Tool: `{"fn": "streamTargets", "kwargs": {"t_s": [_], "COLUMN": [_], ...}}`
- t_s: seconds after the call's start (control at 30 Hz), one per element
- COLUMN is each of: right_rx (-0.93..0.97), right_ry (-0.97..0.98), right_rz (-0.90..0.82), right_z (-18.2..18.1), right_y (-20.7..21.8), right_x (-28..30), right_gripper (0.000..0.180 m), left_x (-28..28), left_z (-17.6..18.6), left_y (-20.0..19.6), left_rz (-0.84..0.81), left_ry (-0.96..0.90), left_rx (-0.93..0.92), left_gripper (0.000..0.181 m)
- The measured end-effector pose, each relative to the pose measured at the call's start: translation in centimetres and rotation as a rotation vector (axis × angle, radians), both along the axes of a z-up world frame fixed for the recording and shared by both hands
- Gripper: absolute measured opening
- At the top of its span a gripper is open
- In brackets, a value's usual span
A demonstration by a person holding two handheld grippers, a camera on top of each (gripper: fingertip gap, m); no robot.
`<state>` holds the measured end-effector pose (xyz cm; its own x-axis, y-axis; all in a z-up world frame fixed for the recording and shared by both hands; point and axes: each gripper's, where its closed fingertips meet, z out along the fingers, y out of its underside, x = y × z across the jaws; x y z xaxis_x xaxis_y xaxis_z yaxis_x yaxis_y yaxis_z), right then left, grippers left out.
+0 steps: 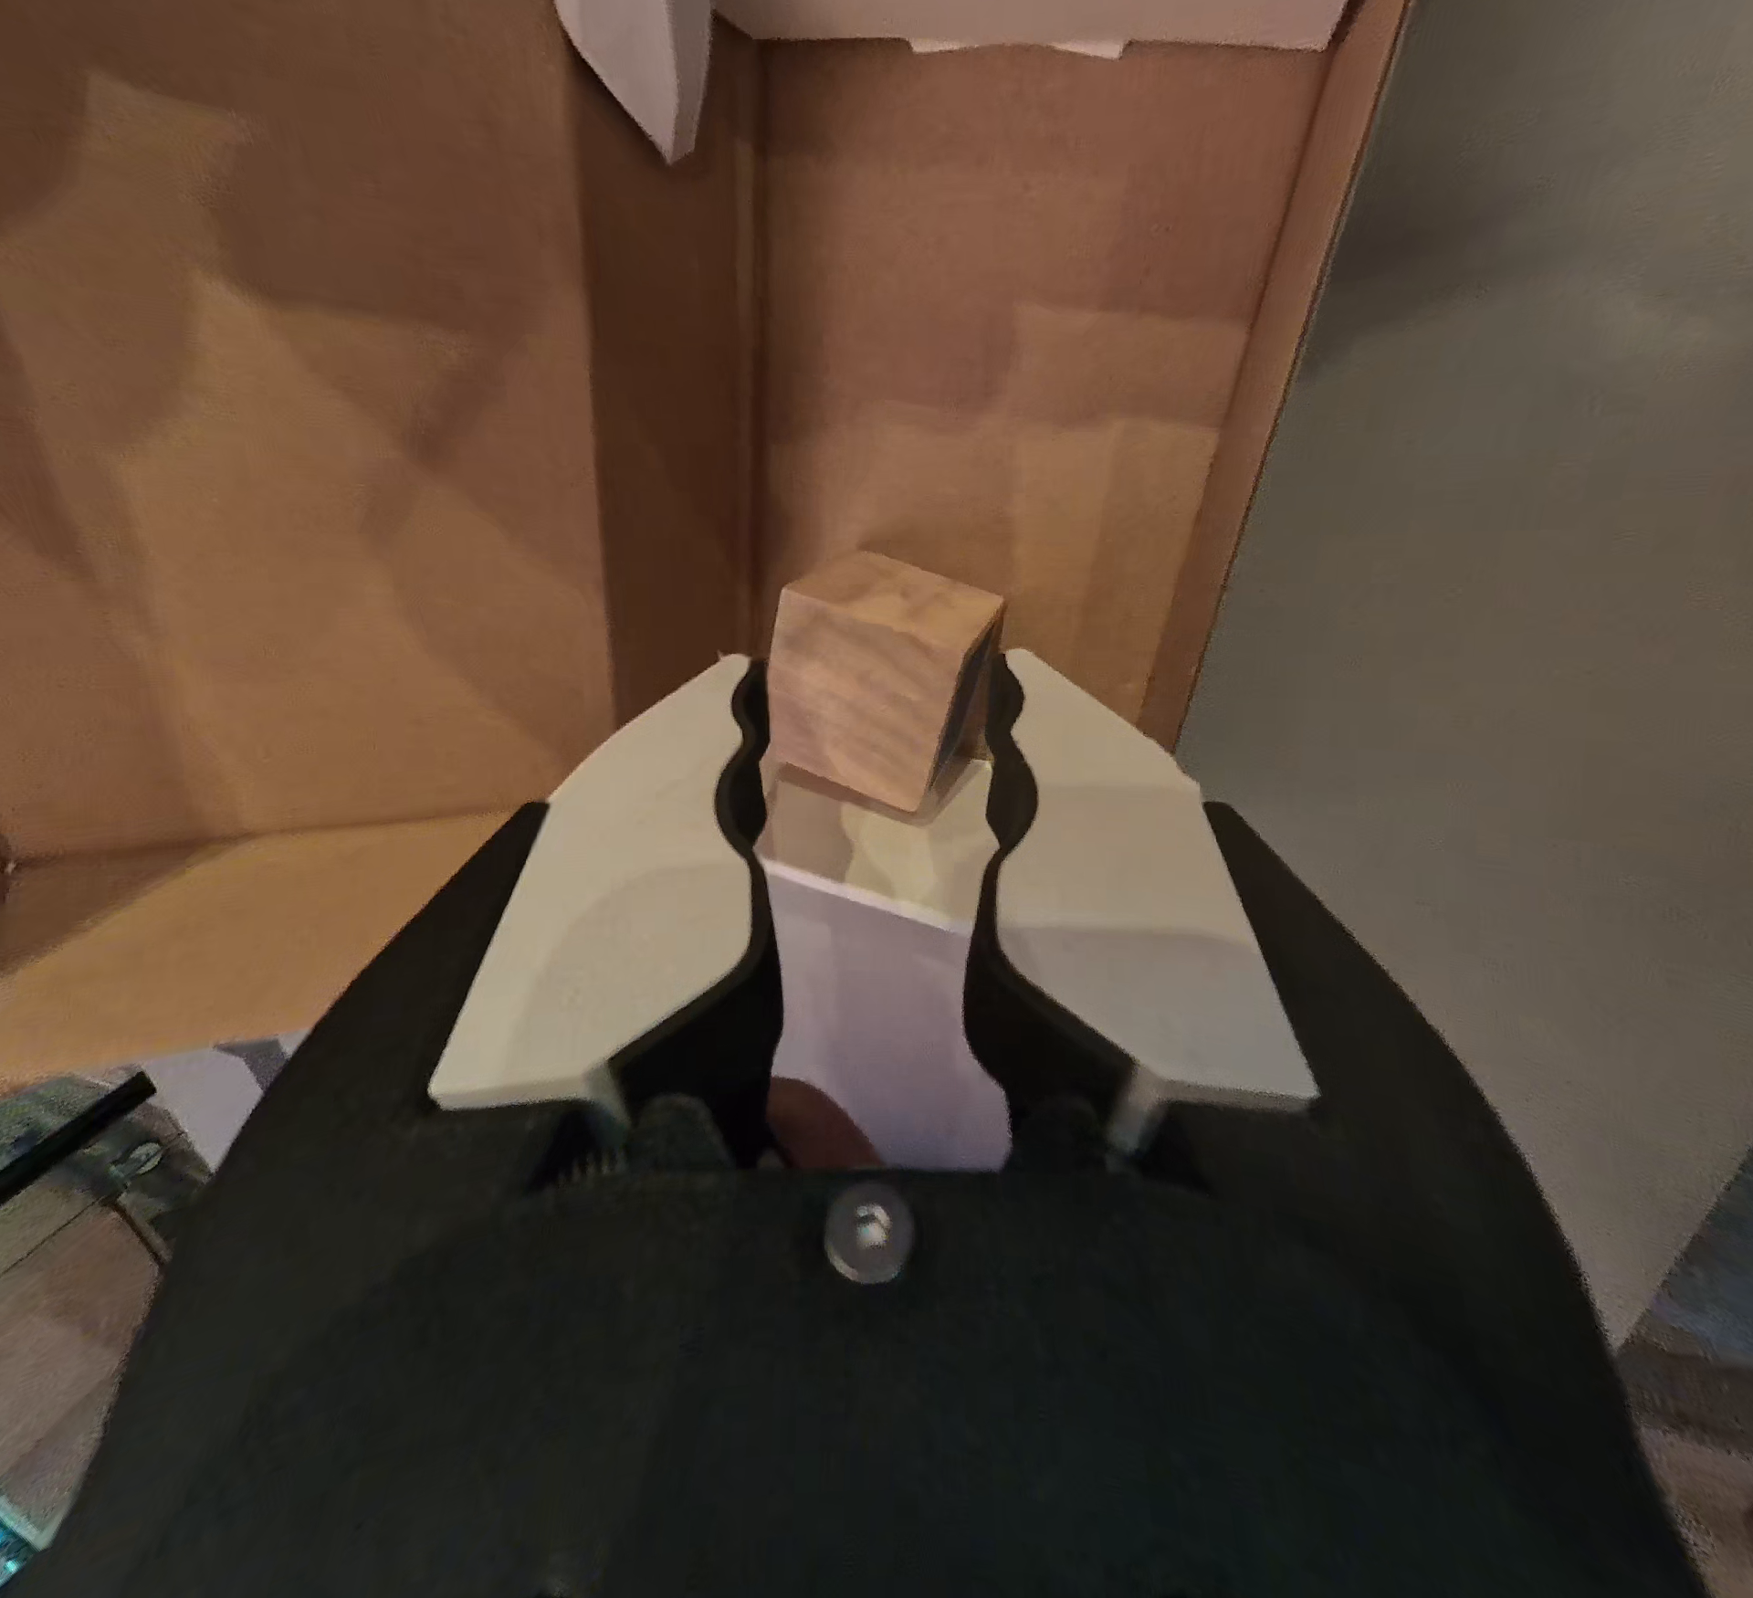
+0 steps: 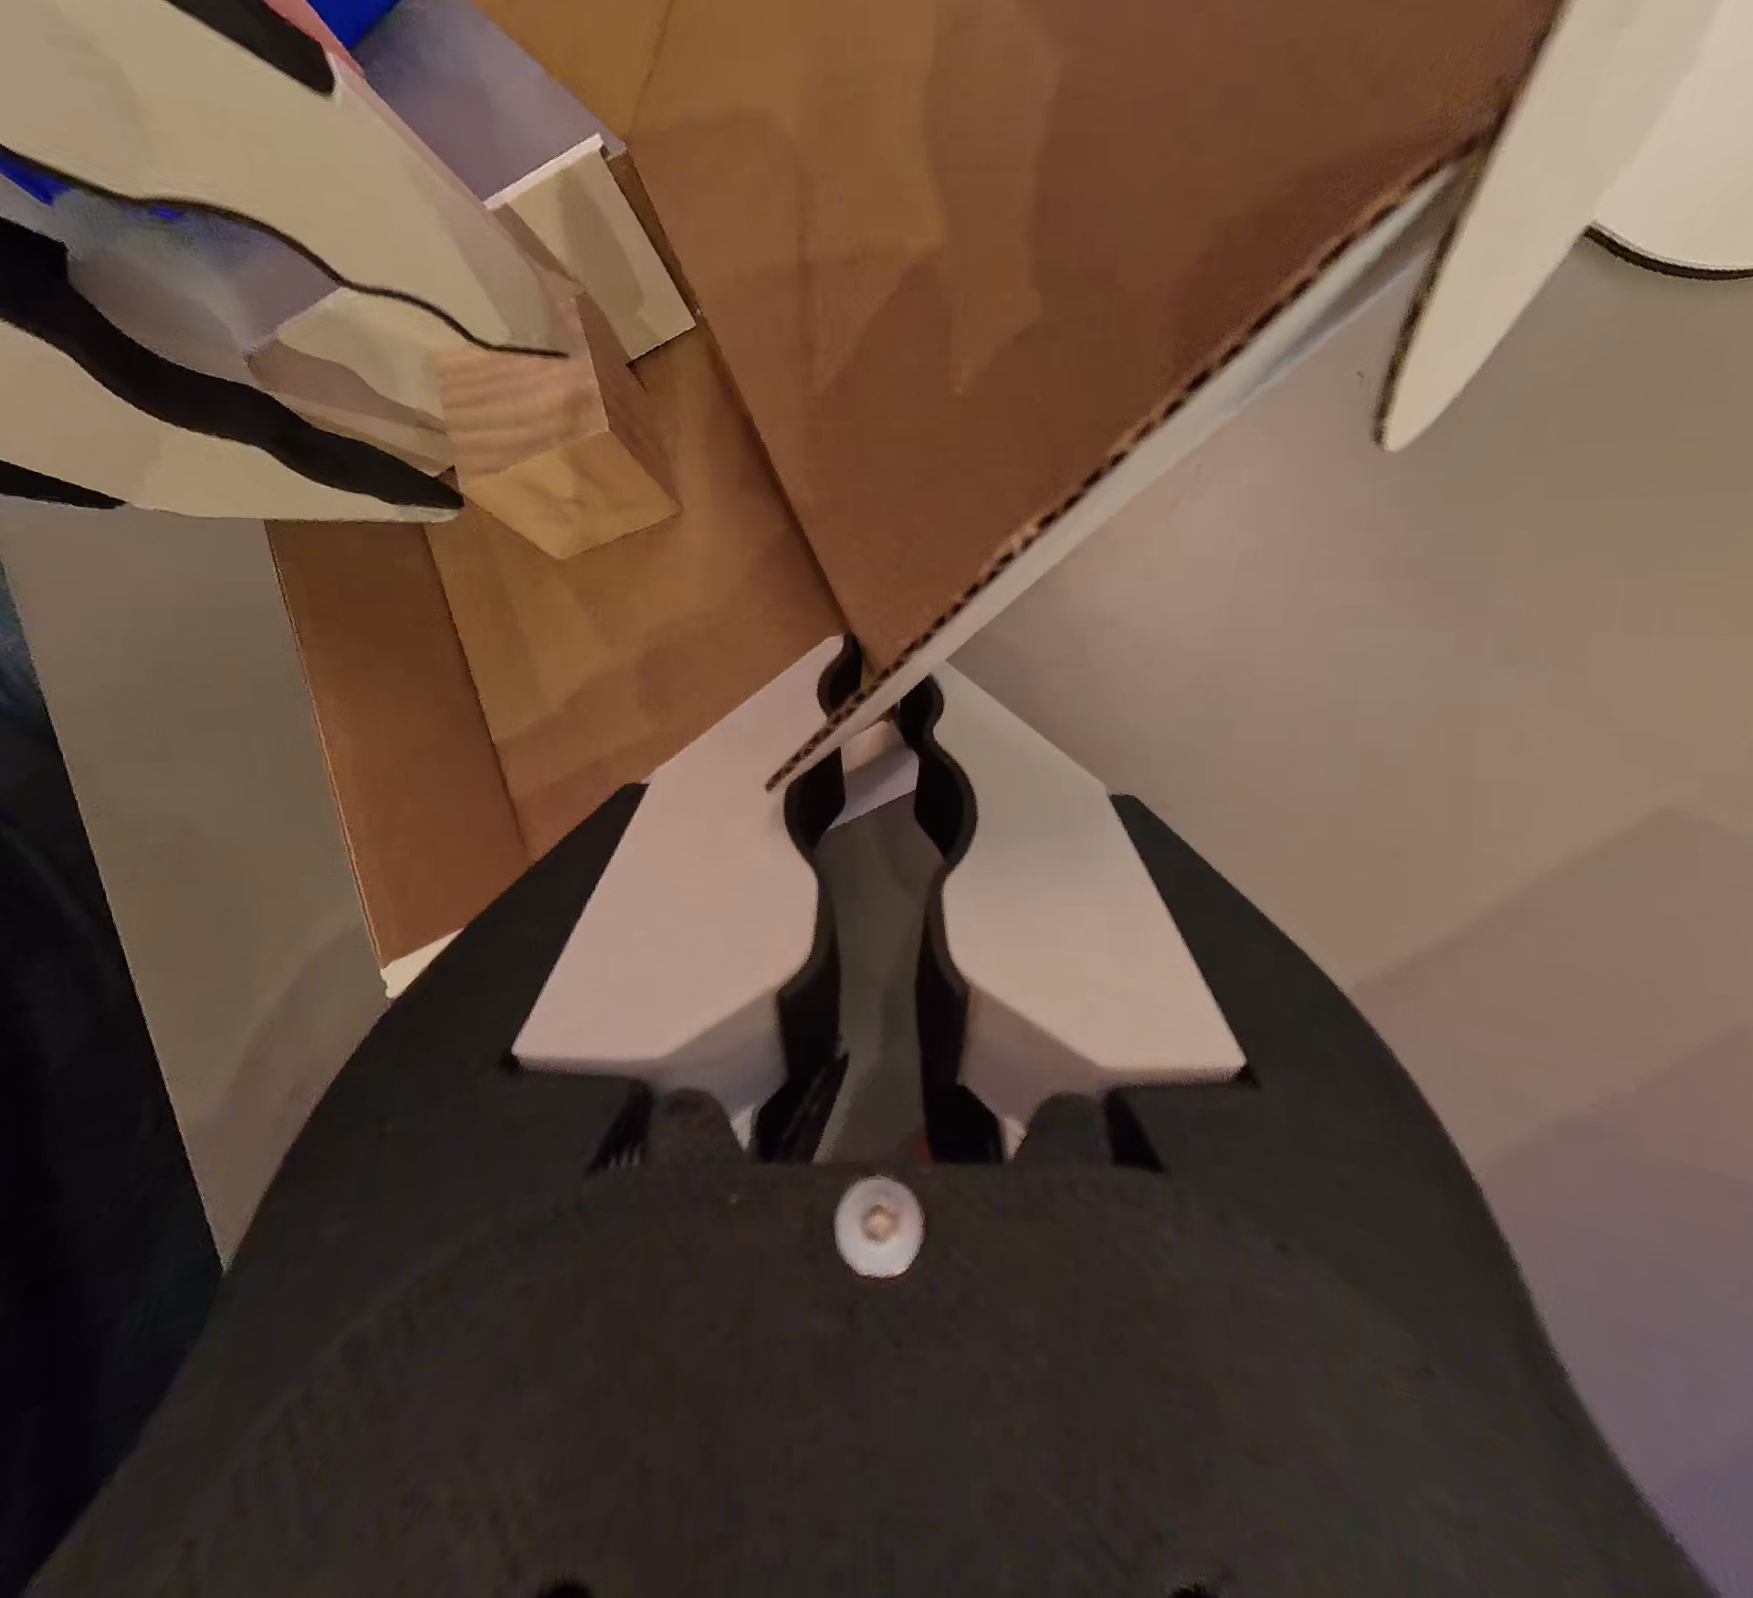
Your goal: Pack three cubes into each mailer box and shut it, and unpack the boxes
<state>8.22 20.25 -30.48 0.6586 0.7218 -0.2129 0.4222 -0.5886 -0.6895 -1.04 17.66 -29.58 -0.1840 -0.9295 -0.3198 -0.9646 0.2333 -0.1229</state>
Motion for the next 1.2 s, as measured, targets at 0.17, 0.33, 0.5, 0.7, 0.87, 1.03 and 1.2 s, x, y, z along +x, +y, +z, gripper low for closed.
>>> {"fn": "streamTargets", "kwargs": {"t_s": [0.17, 0.33, 0.5, 0.7, 0.87, 1.03, 1.2], "right_rx": [0.006, 0.004, 0.000, -0.002, 0.001, -0.002, -0.002], "right_ry": [-0.003, -0.005, -0.004, 0.001, 0.002, 0.013, 0.017], "right_rz": [-0.001, 0.009, 0.021, 0.018, 0.013, 0.005, 0.005], "right_z": [0.0, 0.0, 0.0, 0.0, 0.0, 0.0, 0.0], "right_y": [-0.1, -0.1, 0.0, 0.0, 0.1, 0.1, 0.1], "right_x": [0.0, 0.0, 0.0, 0.0, 0.0, 0.0, 0.0], "right_gripper": [0.005, 0.005, 0.005, 0.005, 0.005, 0.005, 0.005], "left_x": [-1.1, -7.3, -20.4, -31.4, -32.6, -32.4, -32.6], "left_z": [1.6, 7.3, 9.9, 4.8, 0.9, -1.4, -2.5], "left_y": [0.1, 0.3, 2.9, 3.6, 4.2, 4.4, 4.7], "left_rz": [0.026, 0.112, 0.348, 0.455, 0.408, 0.378, 0.367], "left_ry": [-0.025, -0.100, -0.013, 0.147, 0.136, 0.149, 0.179], "left_rx": [0.037, 0.142, 0.194, 0.131, 0.081, -0.014, -0.067], "left_gripper": [0.047, 0.046, 0.046, 0.048, 0.049, 0.044, 0.029]}}
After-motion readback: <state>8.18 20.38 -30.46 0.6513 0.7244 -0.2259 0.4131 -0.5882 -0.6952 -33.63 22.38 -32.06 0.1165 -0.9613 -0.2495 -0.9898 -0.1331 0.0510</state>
